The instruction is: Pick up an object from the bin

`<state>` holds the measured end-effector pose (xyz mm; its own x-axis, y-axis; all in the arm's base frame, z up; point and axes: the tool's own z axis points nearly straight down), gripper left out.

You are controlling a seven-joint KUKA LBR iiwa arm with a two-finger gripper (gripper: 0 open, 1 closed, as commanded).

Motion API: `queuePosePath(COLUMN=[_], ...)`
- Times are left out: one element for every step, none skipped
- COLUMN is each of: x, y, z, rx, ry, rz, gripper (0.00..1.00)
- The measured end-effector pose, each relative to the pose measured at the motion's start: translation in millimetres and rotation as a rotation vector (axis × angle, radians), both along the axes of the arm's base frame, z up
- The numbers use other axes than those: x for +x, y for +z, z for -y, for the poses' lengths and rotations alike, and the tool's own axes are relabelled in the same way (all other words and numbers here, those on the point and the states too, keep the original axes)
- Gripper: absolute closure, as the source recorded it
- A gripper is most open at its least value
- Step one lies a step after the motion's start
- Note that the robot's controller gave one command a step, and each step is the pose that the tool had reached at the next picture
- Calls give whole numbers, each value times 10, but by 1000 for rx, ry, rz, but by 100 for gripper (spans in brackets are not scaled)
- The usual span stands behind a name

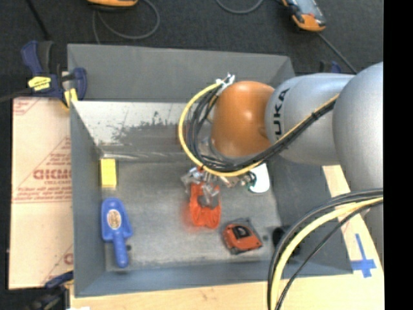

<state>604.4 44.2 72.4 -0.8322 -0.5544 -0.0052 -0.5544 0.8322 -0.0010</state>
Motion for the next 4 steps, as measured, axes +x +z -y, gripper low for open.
queuePosePath(x=[0, -1, -1, -1], y=[0, -1, -1, -1], z=[-1, -1, -1, -2], rx=[0, 1, 1, 1], ry=[-1, -2, -3, -3], rz=[0, 0, -1, -1], gripper=[100, 100, 100, 100])
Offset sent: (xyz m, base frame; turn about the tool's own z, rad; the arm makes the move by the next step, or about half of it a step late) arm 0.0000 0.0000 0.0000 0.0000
